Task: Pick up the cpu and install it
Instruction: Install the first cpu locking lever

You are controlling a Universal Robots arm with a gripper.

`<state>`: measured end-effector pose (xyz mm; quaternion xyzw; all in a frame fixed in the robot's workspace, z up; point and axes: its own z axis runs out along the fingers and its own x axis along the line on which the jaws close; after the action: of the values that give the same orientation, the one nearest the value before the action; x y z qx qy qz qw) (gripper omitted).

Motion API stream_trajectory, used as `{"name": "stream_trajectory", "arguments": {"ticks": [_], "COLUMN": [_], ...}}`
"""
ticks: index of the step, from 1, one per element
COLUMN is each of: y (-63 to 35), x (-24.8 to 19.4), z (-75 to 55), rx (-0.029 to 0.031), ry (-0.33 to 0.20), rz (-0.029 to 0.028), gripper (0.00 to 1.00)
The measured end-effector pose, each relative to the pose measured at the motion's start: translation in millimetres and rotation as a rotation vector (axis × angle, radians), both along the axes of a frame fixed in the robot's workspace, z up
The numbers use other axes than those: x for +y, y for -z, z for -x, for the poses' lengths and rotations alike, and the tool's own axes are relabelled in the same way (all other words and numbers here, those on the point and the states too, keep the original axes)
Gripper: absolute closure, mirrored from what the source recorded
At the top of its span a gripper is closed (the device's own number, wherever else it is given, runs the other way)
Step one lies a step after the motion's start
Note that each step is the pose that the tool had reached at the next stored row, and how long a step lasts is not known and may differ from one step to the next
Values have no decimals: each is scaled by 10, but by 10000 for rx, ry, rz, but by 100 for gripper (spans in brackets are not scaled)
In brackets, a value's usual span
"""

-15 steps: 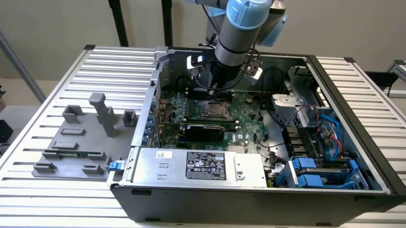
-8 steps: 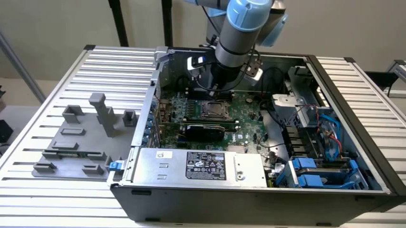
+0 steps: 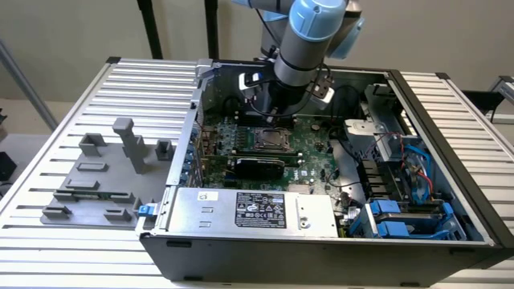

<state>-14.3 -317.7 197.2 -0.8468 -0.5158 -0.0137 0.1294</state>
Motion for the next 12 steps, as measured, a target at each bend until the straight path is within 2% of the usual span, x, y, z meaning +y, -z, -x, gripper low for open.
{"name": "stream_trajectory", "arguments": {"ticks": [12], "y": [8], "x": [-10], "z": [-99], "rx": [1], "ry": [0], "rz": [0], "gripper": [89]}}
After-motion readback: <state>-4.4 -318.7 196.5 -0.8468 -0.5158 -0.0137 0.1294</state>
